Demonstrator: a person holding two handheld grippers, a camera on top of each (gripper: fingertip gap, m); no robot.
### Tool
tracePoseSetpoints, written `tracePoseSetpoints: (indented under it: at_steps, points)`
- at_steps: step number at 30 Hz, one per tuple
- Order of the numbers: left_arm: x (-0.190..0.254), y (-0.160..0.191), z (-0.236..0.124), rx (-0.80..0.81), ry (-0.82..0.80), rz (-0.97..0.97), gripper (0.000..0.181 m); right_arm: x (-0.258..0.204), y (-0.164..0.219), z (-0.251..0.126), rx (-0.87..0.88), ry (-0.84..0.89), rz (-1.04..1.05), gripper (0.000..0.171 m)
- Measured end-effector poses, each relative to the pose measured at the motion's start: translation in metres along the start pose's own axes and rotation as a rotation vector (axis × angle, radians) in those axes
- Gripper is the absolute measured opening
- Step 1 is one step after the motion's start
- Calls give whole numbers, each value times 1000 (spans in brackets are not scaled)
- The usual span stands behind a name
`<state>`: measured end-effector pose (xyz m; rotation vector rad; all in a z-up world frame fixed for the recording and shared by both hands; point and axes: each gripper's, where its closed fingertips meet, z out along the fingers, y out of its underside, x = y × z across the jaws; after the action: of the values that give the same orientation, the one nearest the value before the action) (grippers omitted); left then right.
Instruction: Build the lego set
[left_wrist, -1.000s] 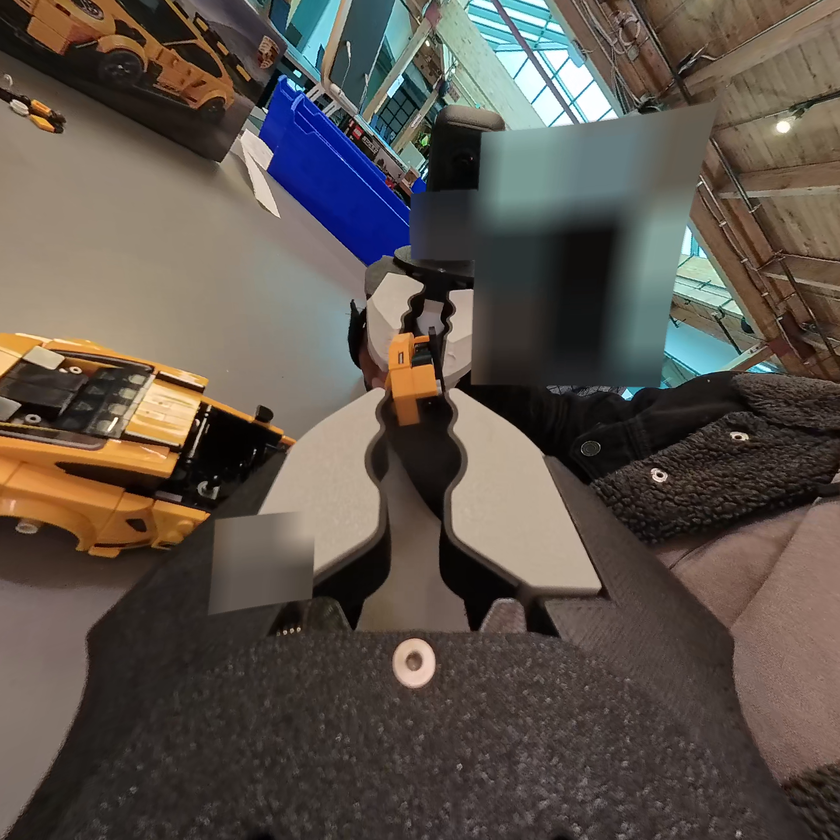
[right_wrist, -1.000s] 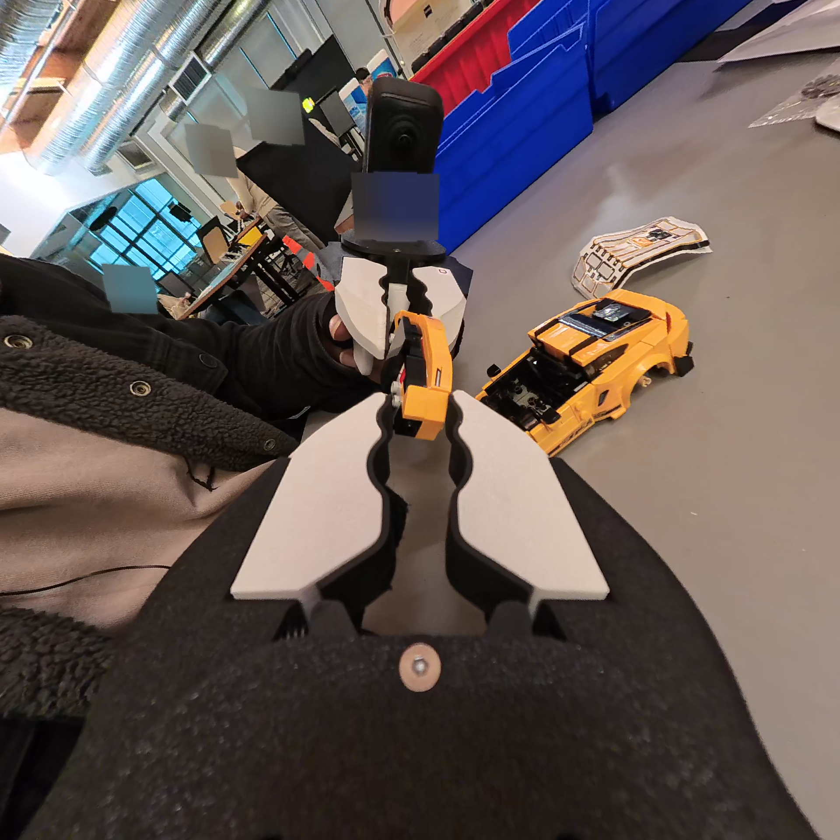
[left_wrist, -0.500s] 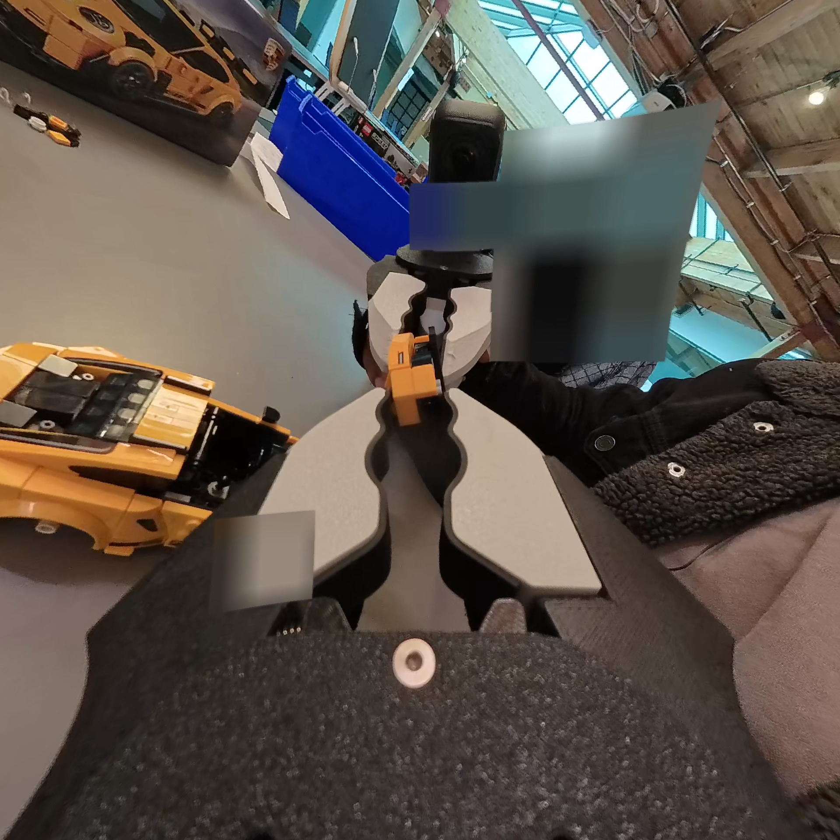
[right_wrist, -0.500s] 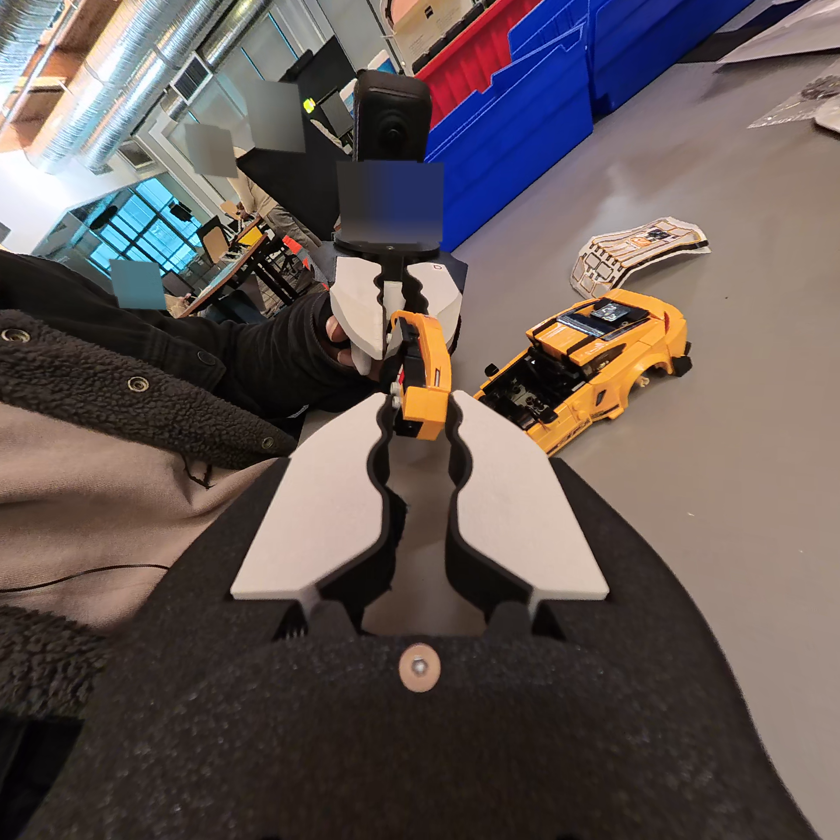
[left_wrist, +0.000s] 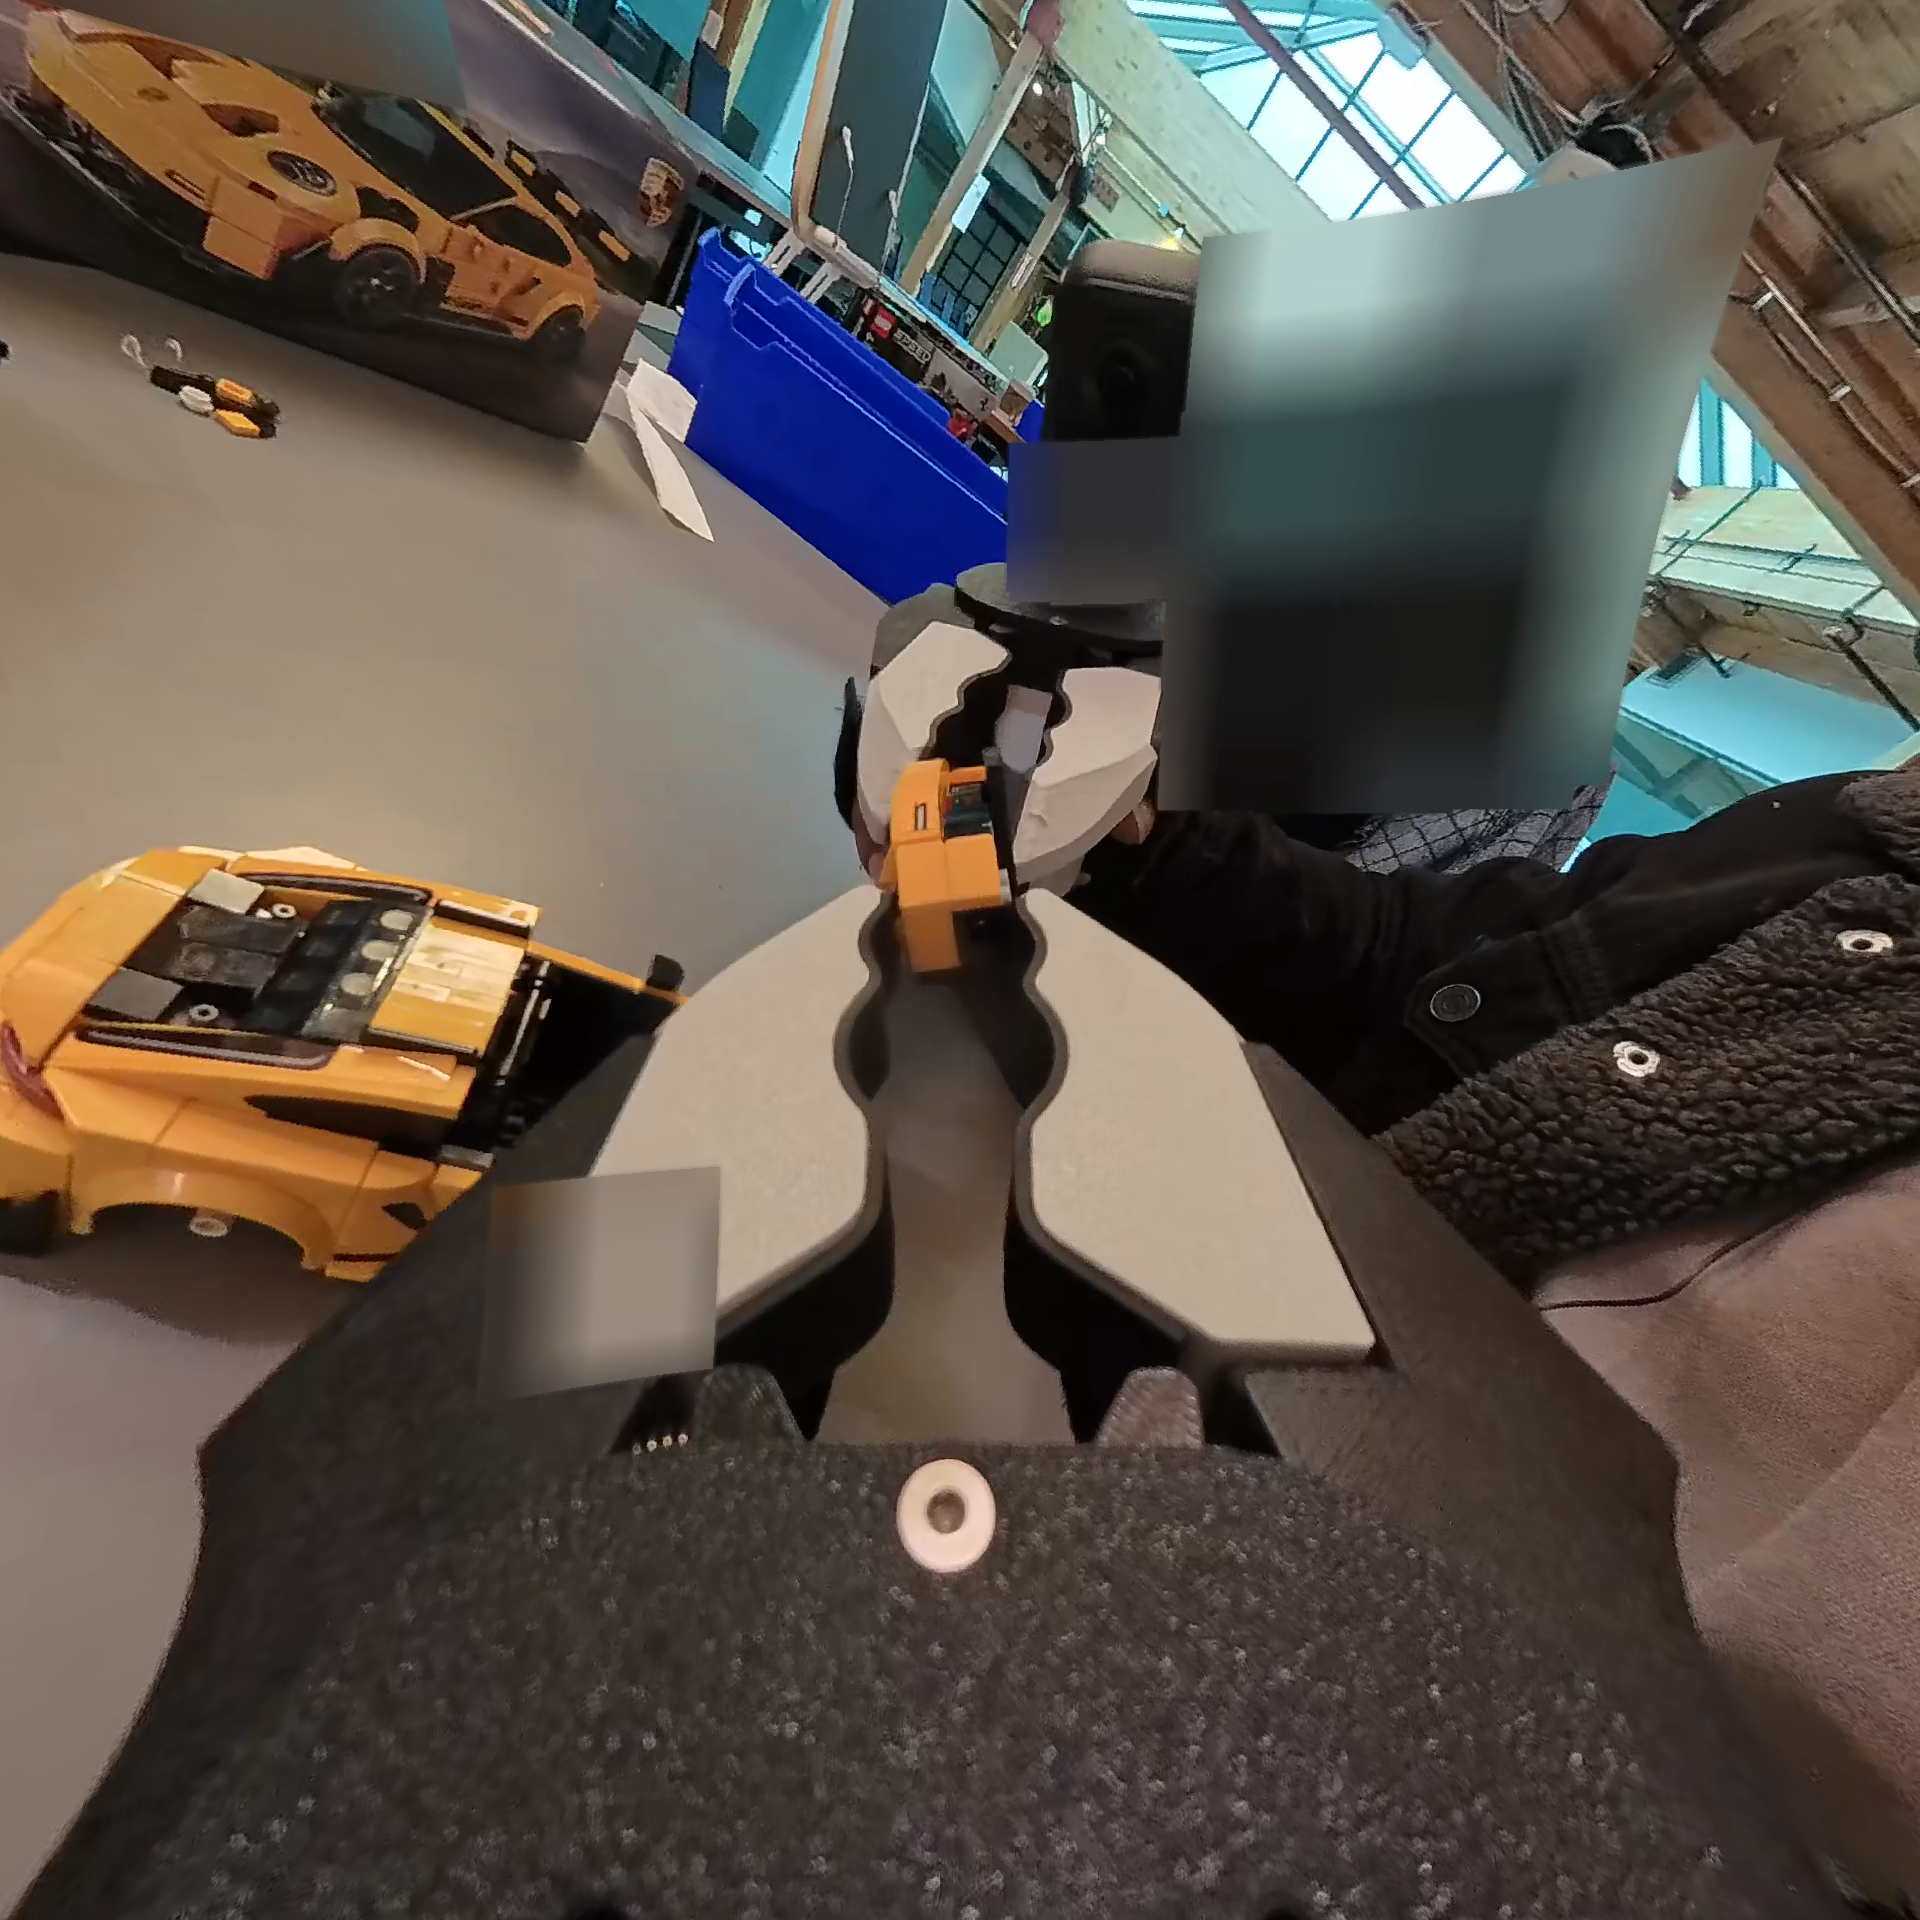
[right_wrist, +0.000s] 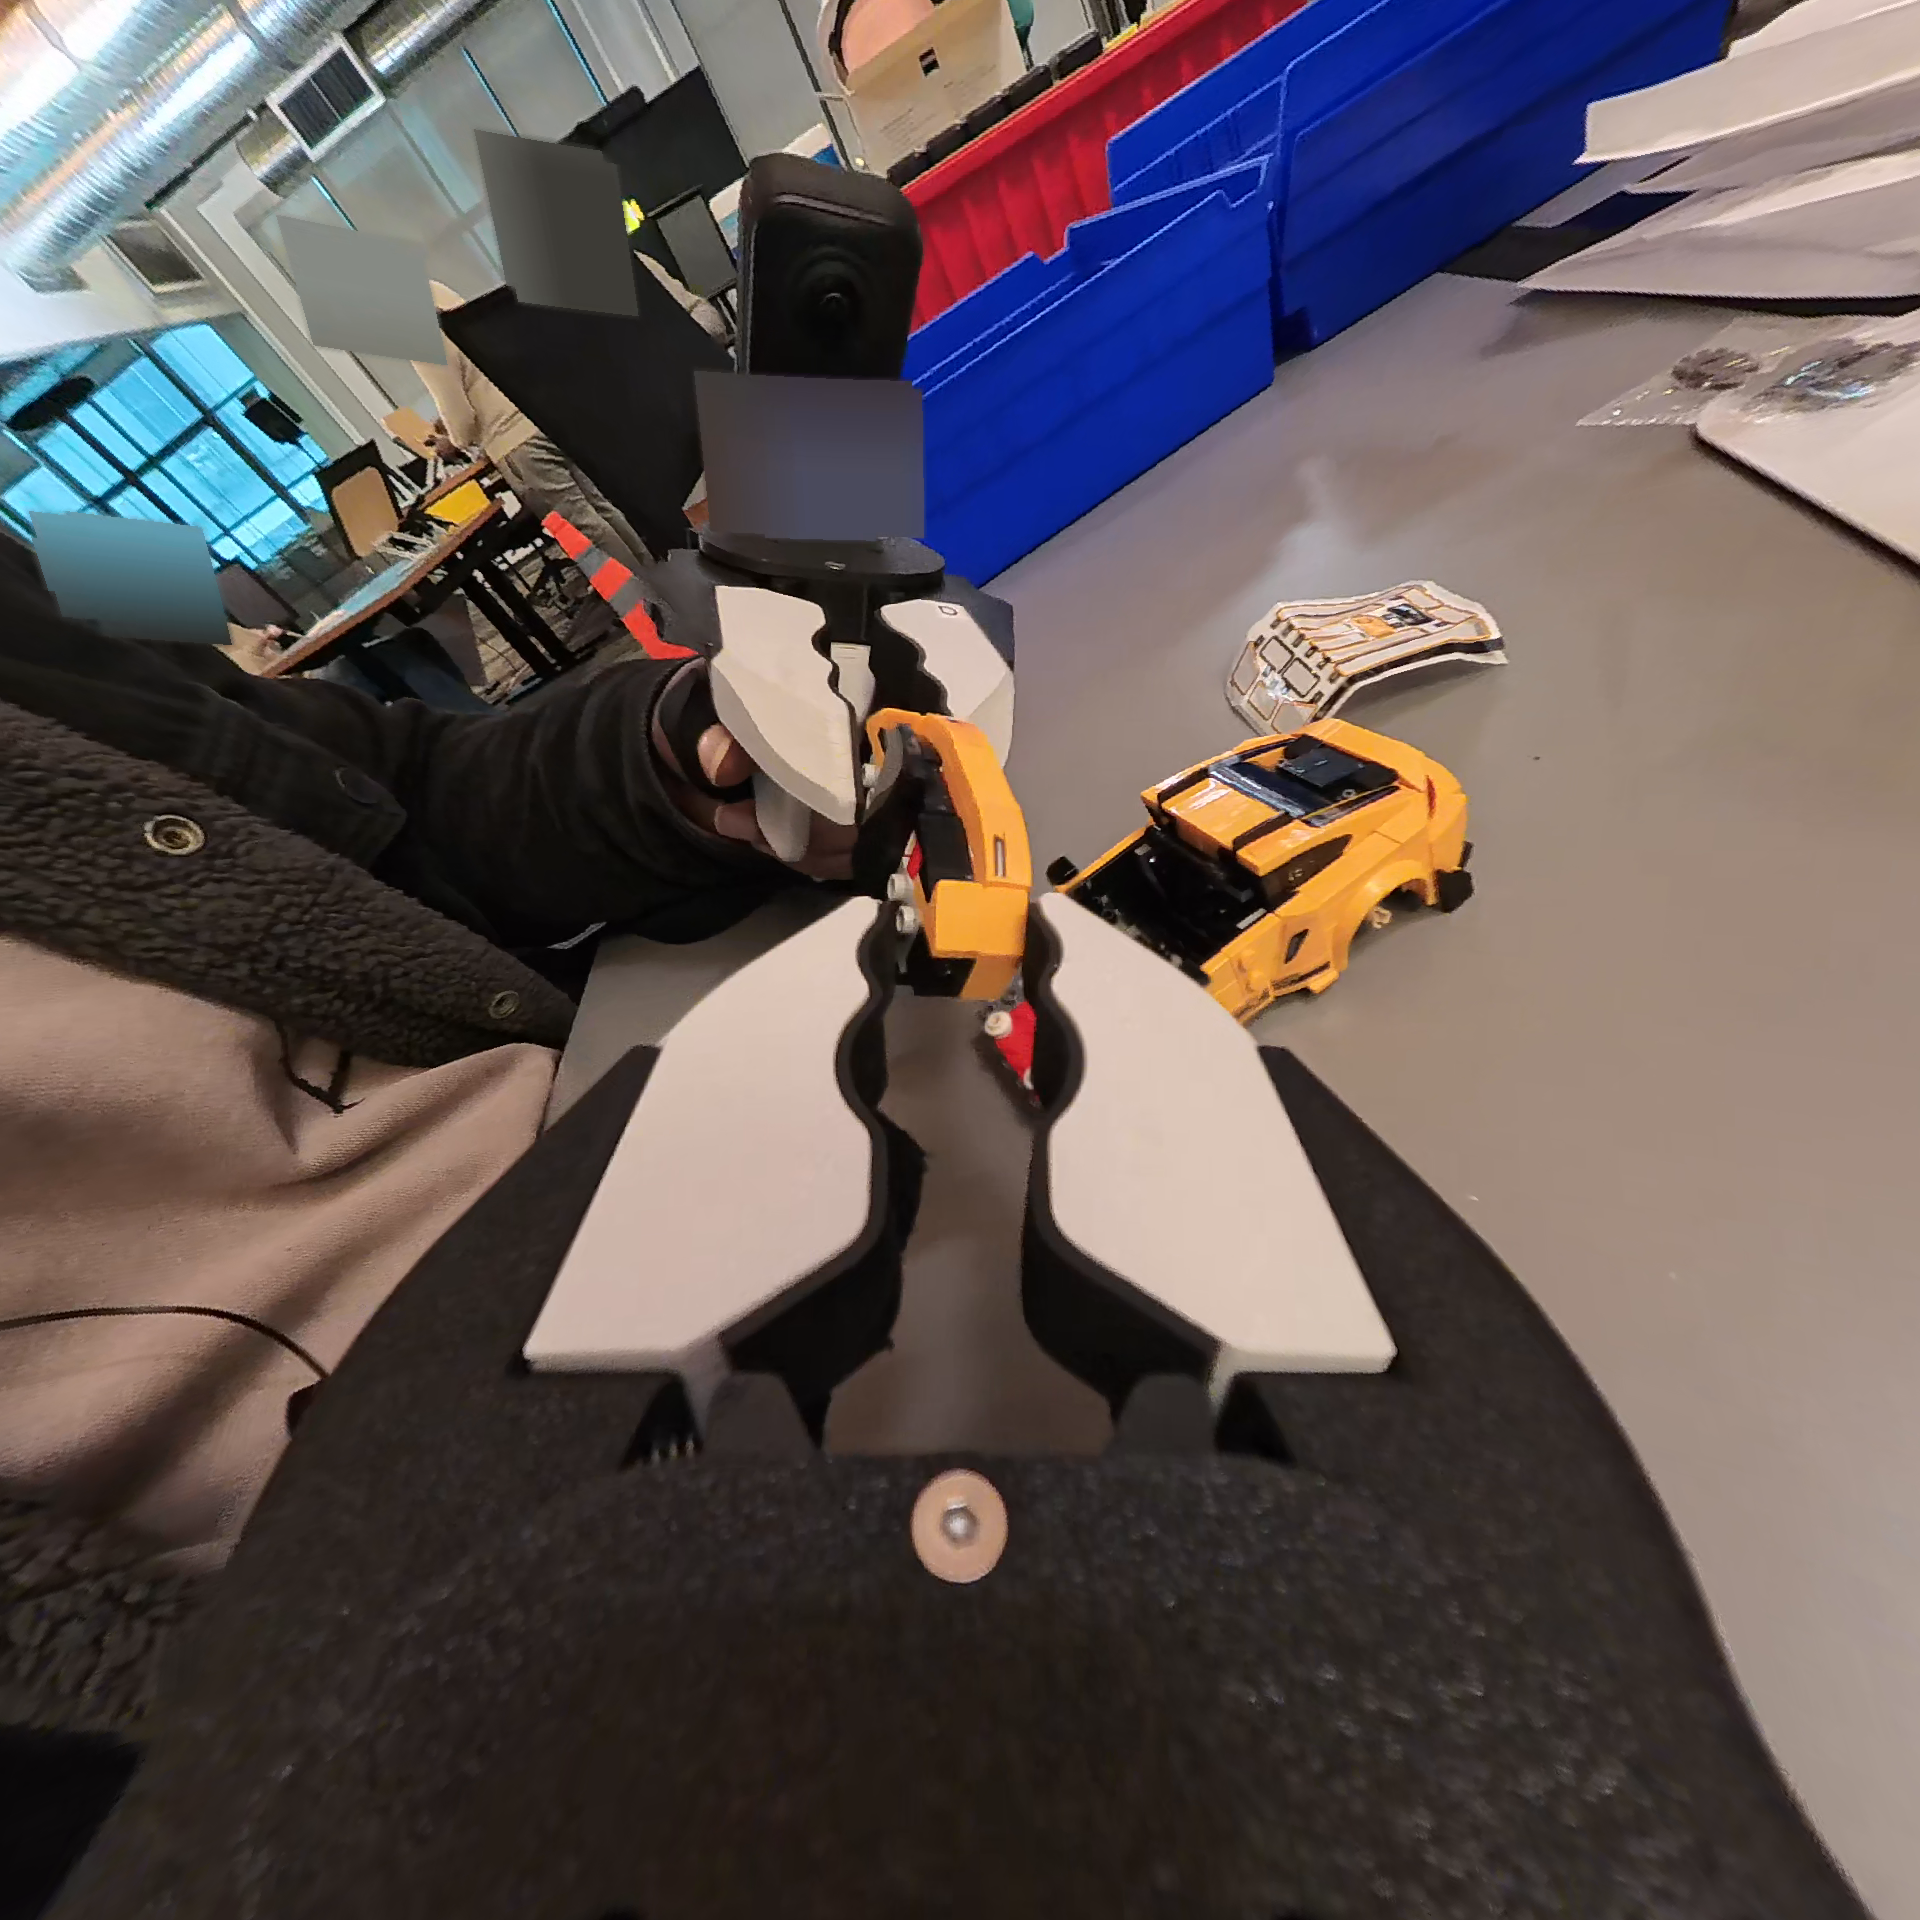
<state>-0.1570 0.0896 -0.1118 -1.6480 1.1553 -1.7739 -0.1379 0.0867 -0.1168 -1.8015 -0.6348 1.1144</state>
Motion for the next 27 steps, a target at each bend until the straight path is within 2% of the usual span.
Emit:
tracePoseSetpoints:
  at_steps: [9, 17, 27]
  points:
    - [-7, -2, -2, 9, -58, 34, 20, 10, -2, 1, -4, 128, -107, 25]
    - [-22, -6, -5, 44, -136, 15, 20, 26, -1, 4, -18, 340, -152, 27]
    - [-35, -18, -14, 135, -191, -14, 20, 40, 6, 4, -64, 517, -203, 13]
